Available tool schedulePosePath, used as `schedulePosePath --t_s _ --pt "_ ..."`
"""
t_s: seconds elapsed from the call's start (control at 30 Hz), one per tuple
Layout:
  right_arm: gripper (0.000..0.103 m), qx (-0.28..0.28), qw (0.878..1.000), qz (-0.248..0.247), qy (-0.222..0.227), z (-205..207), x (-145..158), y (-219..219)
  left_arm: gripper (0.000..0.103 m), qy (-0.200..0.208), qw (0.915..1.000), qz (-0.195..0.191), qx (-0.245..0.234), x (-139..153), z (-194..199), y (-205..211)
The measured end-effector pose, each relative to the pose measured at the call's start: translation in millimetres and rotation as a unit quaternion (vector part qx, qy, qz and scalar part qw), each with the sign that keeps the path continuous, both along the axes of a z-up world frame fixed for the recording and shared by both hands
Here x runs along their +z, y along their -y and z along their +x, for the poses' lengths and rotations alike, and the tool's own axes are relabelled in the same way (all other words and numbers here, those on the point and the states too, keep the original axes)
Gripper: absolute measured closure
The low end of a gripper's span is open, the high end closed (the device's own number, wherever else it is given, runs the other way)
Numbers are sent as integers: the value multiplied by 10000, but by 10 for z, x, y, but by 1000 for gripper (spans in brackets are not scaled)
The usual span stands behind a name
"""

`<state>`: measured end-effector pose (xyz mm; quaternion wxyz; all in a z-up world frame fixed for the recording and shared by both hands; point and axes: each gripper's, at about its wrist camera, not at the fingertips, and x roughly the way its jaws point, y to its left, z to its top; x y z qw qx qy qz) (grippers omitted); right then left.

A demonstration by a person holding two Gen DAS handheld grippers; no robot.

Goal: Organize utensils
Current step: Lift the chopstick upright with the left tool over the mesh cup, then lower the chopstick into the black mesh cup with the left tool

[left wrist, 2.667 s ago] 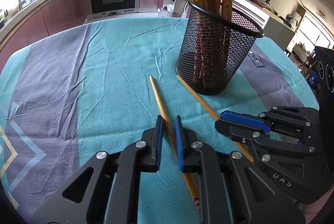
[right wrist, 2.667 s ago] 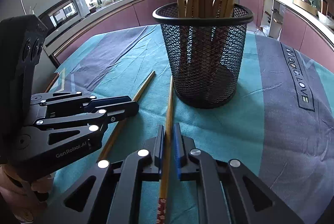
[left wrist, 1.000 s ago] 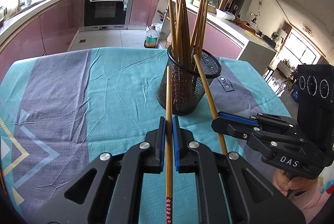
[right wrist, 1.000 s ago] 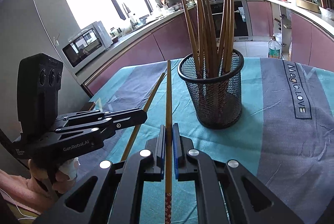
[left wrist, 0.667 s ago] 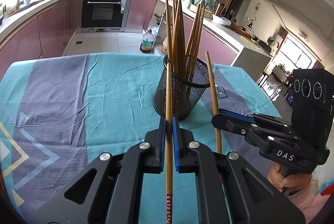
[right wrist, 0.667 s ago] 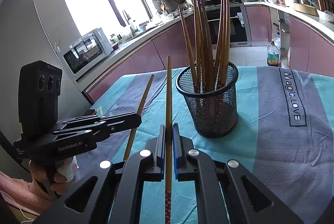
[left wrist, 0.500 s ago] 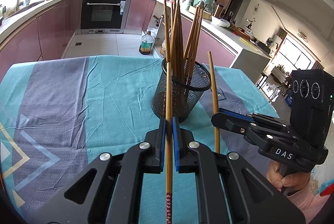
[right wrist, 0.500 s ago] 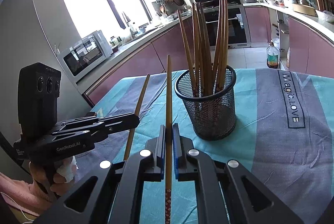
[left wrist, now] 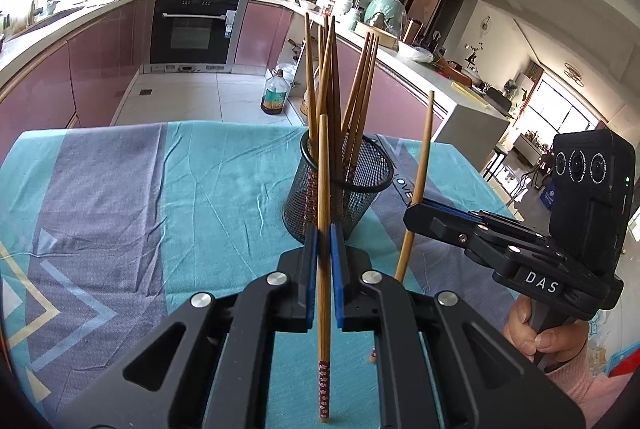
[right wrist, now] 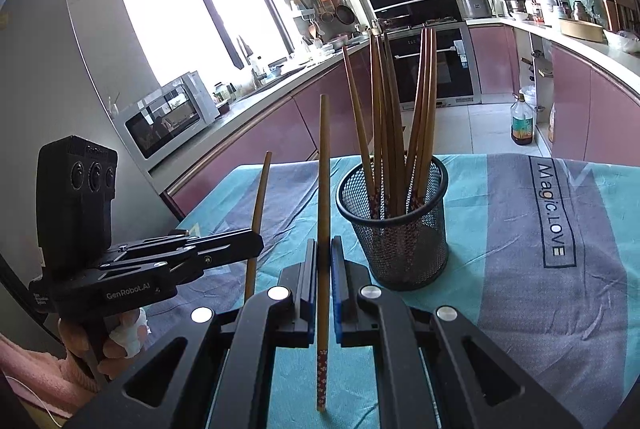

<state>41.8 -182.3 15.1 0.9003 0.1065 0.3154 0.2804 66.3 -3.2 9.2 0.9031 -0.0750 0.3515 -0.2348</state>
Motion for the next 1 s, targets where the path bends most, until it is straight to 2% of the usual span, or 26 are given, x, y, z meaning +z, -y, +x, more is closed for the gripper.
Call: schedulePosePath --t_s 0.5,1.0 --pt "98 -65 9997 28 248 56 144 56 96 143 9998 -140 39 106 31 -33" --pt "98 -164 9980 -22 613 55 408 126 96 357 9989 -313 -23 342 78 -39"
